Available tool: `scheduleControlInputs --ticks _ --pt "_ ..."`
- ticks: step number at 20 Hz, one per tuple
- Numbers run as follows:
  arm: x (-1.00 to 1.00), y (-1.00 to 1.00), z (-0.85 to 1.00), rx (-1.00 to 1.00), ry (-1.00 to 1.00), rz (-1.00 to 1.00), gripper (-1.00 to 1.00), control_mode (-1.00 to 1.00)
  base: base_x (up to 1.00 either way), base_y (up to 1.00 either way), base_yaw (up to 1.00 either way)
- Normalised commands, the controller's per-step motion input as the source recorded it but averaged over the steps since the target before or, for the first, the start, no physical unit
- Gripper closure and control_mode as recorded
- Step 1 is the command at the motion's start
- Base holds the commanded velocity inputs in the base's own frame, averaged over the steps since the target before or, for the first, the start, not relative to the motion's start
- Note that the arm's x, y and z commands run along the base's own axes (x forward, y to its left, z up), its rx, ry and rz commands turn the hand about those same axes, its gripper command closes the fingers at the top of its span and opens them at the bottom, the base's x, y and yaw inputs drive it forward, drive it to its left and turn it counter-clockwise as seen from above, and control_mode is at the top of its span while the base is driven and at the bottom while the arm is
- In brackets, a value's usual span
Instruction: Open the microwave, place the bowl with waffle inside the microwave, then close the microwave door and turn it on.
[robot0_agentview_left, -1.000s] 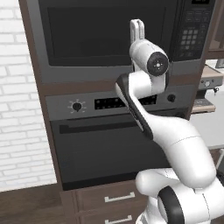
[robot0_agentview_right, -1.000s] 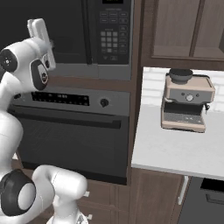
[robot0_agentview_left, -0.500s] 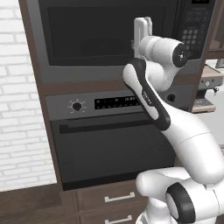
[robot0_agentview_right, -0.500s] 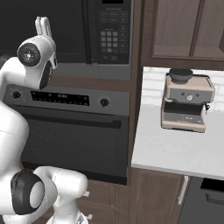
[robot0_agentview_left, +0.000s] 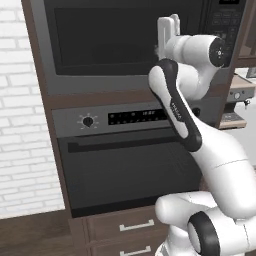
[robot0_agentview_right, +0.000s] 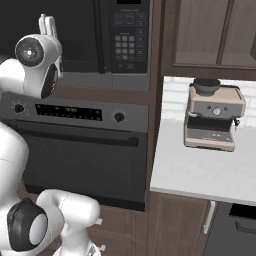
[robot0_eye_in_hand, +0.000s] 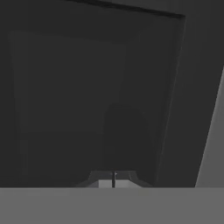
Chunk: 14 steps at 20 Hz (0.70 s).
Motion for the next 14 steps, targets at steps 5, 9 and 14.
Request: scheduleControlInputs --ticks 5,9,14 --pt "-0.9 -0.46 0.2 0.0 -0.06 0.04 1.0 -1.0 0.0 0.0 0.0" --pt "-1.0 -0.54 0.02 -0.01 -0.02 0.12 1.0 -1.0 0.0 0.0 0.0" --pt "-0.7 -0.49 -0.06 -0.01 0.0 0.05 1.0 -1.0 0.0 0.0 0.0"
